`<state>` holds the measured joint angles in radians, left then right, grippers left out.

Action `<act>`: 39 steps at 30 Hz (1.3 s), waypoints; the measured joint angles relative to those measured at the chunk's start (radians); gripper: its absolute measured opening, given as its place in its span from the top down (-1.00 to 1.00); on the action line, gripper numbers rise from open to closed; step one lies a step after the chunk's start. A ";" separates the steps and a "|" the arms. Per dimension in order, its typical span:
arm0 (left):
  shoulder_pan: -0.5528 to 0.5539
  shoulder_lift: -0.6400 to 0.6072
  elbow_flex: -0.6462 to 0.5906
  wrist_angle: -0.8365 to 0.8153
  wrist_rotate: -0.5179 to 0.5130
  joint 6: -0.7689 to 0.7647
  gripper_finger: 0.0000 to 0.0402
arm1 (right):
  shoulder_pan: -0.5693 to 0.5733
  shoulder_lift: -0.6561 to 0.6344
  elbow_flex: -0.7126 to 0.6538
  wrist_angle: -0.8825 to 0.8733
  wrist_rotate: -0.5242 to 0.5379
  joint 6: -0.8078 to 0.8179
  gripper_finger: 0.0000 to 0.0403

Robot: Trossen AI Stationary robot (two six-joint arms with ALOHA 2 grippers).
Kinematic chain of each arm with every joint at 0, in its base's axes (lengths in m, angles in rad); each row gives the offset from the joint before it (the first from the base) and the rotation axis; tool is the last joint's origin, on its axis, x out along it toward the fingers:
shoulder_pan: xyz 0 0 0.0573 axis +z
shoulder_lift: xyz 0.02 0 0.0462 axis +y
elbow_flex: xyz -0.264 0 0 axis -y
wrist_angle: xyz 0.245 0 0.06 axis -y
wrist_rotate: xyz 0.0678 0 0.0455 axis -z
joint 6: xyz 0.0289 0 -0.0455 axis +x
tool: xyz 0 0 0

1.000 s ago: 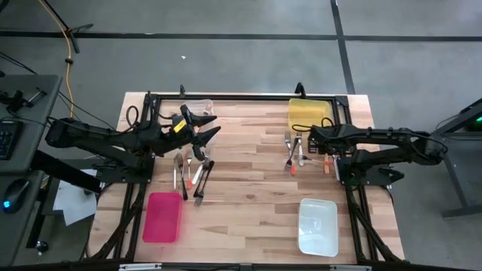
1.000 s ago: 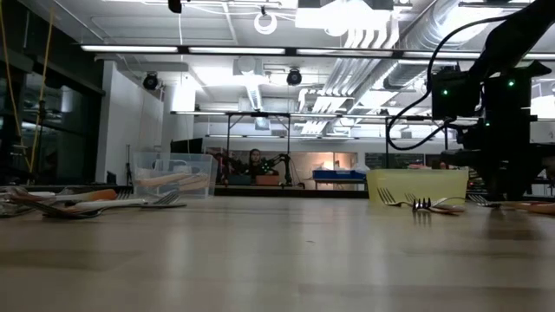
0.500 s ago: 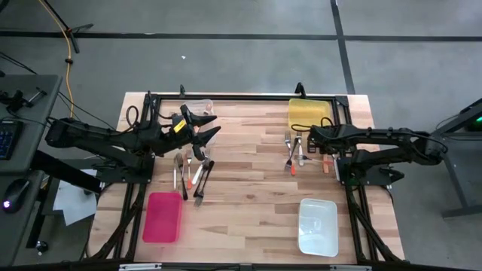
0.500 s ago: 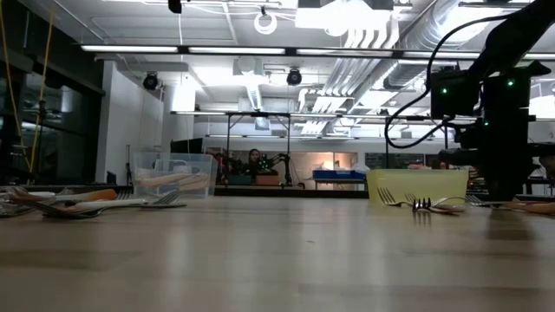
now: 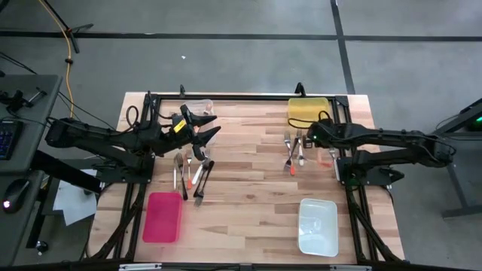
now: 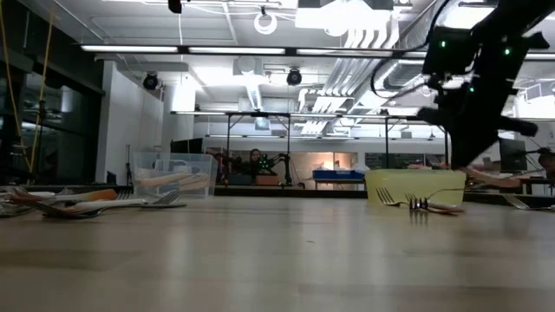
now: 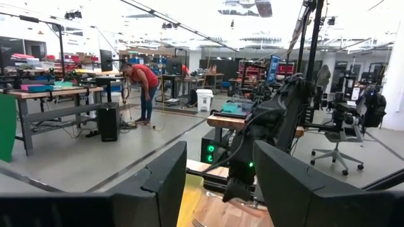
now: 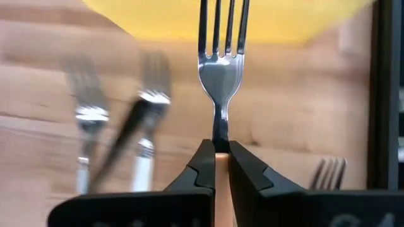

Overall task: Sort silverware by color (type)
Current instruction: Put the orange fork into the transparent bin

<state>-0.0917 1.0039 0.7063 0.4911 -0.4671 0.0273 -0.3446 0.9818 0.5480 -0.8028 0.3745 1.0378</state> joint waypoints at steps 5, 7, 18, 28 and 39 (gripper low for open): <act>0.000 0.000 0.000 0.000 0.000 -0.012 0.14 | 0.053 -0.042 0.056 0.000 0.084 -0.044 0.97; 0.000 0.000 0.000 0.000 0.000 -0.025 0.14 | 0.076 -0.057 0.073 -0.001 0.126 -0.053 0.97; 0.000 0.000 0.000 0.000 0.000 -0.042 0.14 | 0.181 -0.105 0.125 0.381 0.210 -0.288 0.97; 0.004 0.000 0.000 -0.009 0.056 -0.153 0.14 | 0.191 -0.016 0.128 1.129 -0.110 -0.580 0.97; 0.016 0.046 0.000 -0.018 0.222 -0.253 0.14 | 0.240 0.131 0.348 1.122 -0.403 -0.749 0.97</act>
<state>-0.0757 1.0501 0.7067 0.4735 -0.2447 -0.2256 -0.1048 1.1125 0.8959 0.3189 -0.0281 0.2883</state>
